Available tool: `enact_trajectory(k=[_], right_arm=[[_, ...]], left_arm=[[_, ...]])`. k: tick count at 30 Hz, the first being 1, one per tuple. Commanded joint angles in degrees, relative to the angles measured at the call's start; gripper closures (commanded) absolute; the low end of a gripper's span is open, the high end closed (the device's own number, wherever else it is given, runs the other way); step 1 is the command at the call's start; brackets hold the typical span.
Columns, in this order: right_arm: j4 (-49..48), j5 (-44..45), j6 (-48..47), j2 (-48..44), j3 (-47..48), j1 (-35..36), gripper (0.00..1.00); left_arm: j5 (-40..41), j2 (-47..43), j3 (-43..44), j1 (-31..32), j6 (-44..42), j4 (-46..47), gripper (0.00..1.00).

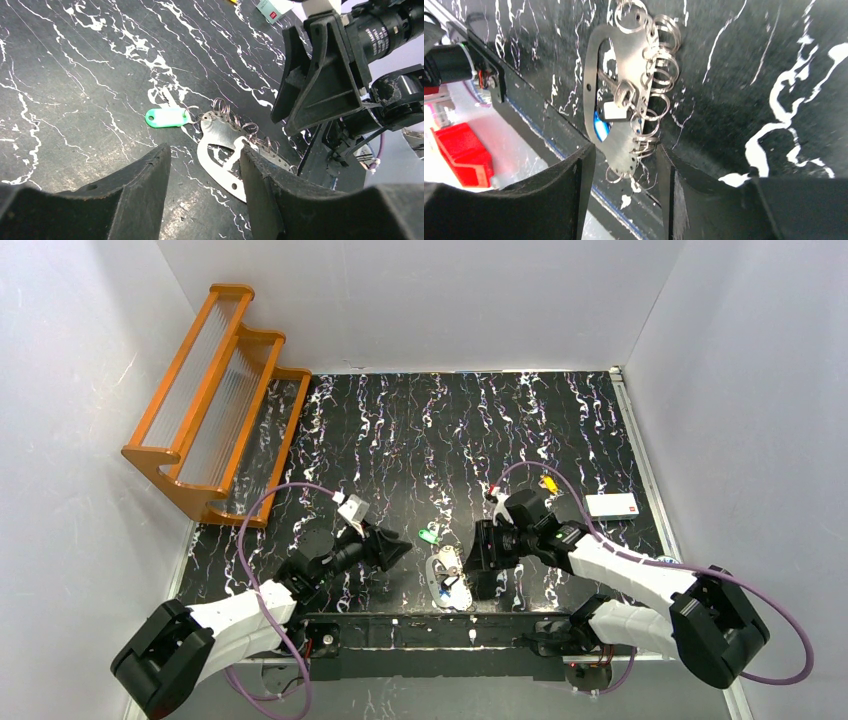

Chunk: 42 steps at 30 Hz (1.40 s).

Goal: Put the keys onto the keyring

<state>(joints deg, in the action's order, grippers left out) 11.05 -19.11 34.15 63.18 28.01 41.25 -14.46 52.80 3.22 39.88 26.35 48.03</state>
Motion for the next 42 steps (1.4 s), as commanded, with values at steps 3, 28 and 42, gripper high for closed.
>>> enact_trajectory(k=[3, 28, 42], right_arm=[[1.60, -5.90, 5.35, 0.73, -2.63, 0.06, 0.43], [-6.02, -12.24, 4.10, 8.45, -2.81, -15.81, 0.41], [-5.62, -13.67, 2.29, 9.14, -2.43, -17.35, 0.39]], left_arm=[[-1.46, 3.11, 0.86, 0.11, 7.69, 1.94, 0.53], [11.28, 32.16, 18.26, 27.44, 11.44, 3.20, 0.49], [17.30, 35.27, 25.65, 31.20, 9.84, -9.22, 0.52]])
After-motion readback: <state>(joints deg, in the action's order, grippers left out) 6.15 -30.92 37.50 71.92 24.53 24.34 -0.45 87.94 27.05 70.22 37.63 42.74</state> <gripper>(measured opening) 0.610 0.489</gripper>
